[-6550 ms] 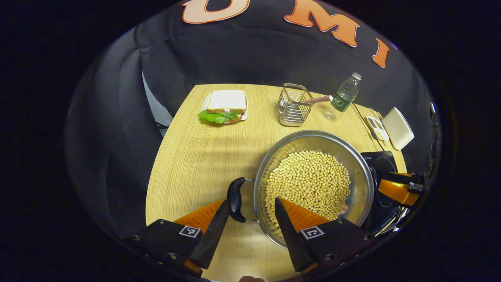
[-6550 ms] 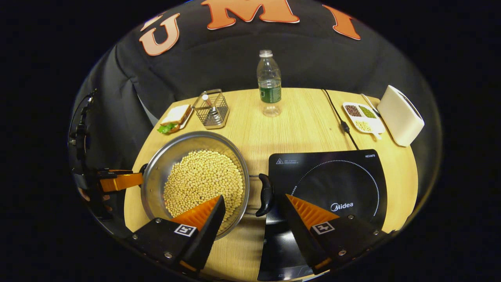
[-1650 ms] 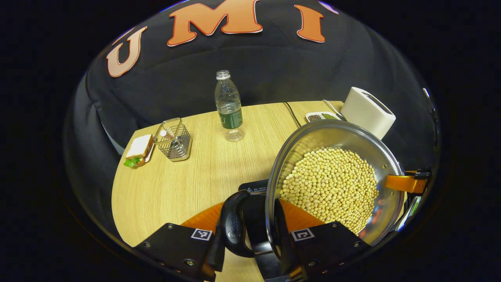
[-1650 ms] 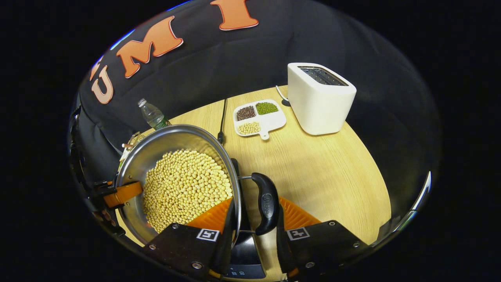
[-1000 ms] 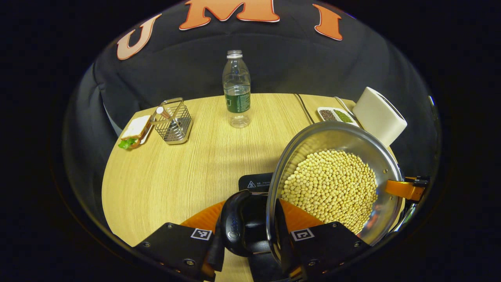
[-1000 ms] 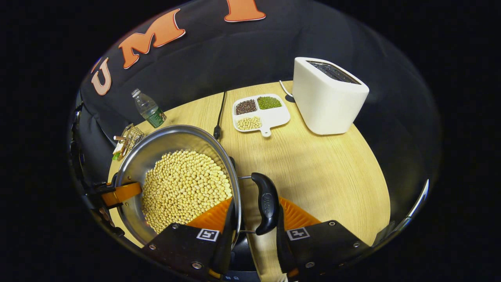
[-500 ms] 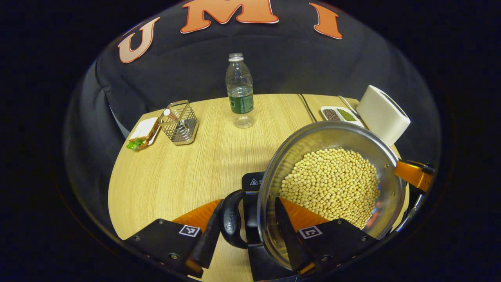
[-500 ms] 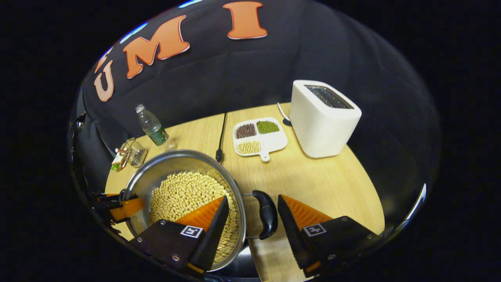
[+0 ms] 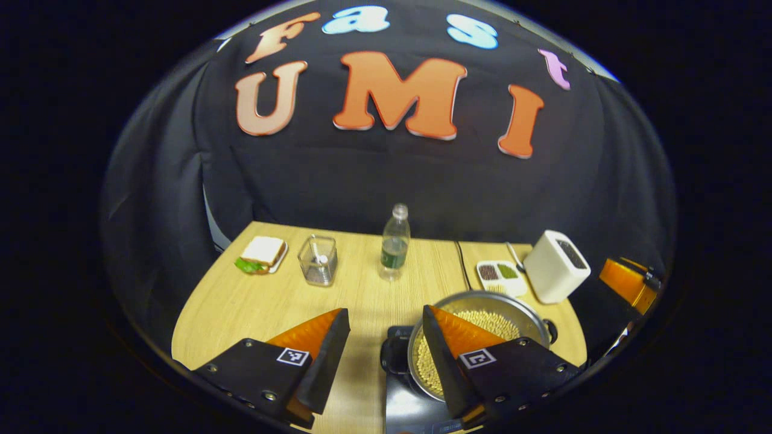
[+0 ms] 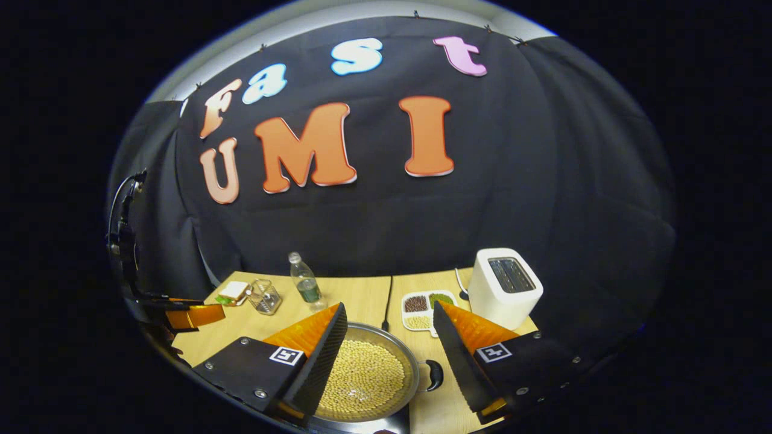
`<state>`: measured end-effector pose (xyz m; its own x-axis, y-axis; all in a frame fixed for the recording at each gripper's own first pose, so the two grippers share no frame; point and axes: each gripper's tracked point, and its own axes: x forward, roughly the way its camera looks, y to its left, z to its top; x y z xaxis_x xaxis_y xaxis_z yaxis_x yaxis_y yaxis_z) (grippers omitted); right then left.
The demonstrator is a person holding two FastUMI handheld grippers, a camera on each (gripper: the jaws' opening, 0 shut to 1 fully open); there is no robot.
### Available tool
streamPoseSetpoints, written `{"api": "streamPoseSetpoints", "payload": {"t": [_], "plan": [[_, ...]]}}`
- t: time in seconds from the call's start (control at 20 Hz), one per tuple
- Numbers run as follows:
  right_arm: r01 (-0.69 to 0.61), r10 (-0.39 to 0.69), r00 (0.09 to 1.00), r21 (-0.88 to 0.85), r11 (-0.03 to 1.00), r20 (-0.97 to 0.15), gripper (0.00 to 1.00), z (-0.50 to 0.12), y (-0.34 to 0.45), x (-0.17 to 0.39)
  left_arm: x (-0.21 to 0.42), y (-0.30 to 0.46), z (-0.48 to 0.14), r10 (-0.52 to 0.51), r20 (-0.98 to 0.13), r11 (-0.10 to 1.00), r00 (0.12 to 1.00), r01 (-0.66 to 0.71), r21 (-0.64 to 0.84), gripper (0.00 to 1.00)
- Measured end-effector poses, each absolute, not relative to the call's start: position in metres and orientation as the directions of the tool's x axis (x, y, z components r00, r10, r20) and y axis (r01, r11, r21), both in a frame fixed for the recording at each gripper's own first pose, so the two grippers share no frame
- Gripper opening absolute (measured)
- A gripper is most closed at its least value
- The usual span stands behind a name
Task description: First push the handle of the pot to place it horizontally, then grasp the pot with both hands and set it on the induction cooktop.
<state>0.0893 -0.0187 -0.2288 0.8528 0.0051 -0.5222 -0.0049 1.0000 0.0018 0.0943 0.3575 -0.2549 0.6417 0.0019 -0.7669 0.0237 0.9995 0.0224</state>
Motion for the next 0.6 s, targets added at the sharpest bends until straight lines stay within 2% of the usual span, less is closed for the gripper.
{"api": "streamPoseSetpoints", "payload": {"t": [0.3,0.55,0.6], "plan": [[-0.094,0.083,0.943,-0.02,0.995,-0.322,0.9,-0.128,0.007,0.09,0.125,0.376,-0.128,0.04,-0.565,0.999,0.824,-0.052,-0.006,0.74],[-0.143,0.137,0.965,-0.013,0.99,-0.224,0.93,-0.068,0.014,0.073,0.135,0.399,-0.036,0.115,-0.39,0.993,0.914,-0.117,0.02,0.75],[-0.157,0.152,0.968,-0.007,0.988,-0.201,0.93,-0.058,0.017,0.069,0.131,0.399,-0.023,0.129,-0.363,0.991,0.923,-0.134,0.013,0.79]]}}
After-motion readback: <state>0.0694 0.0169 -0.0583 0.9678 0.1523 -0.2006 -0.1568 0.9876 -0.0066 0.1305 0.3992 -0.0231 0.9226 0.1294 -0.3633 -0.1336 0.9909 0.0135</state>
